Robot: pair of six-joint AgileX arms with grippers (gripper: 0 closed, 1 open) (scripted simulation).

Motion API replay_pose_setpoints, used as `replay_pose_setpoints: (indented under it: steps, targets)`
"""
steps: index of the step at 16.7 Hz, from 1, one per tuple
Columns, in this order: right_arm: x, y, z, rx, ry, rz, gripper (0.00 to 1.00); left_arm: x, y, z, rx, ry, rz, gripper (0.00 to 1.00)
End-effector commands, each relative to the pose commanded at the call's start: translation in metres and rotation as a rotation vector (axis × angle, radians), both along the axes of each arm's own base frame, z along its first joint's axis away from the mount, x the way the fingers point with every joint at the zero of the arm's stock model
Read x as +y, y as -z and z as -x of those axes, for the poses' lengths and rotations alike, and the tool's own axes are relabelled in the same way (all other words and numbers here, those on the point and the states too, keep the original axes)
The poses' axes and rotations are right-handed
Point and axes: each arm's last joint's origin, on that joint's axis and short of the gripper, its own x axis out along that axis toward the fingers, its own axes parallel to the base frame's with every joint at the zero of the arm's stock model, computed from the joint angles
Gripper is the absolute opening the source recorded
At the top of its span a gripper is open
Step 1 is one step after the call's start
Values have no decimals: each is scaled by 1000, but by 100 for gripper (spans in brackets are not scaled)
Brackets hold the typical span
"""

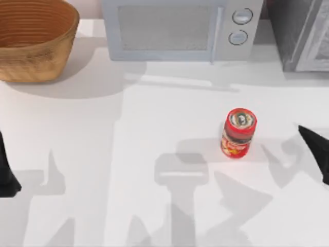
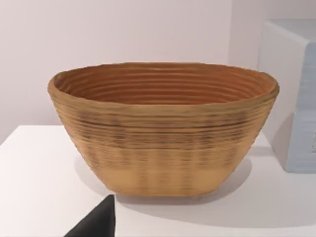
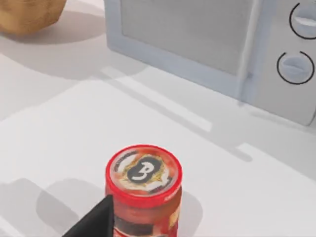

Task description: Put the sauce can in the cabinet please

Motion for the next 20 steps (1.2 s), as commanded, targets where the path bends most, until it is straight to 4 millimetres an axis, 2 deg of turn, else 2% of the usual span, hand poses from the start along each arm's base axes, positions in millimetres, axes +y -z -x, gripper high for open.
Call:
replay_pose_setpoints:
  steps: [3, 5, 8, 11, 16, 18, 20]
  targets:
    - [6, 6, -41, 20, -208, 9, 100, 0, 0, 0, 0, 0, 0, 100]
    - [10, 18, -70, 23, -346, -2, 100, 0, 0, 0, 0, 0, 0, 100]
    - [12, 49, -112, 13, -536, -46, 100, 0, 0, 0, 0, 0, 0, 100]
    - [10, 89, -145, -13, -695, -110, 100, 0, 0, 0, 0, 0, 0, 100]
    - [1, 155, -174, -68, -876, -221, 100, 0, 0, 0, 0, 0, 0, 100]
    - [-2, 173, -178, -83, -914, -254, 100, 0, 0, 0, 0, 0, 0, 100]
    - [-4, 183, -180, -90, -932, -270, 100, 0, 0, 0, 0, 0, 0, 100]
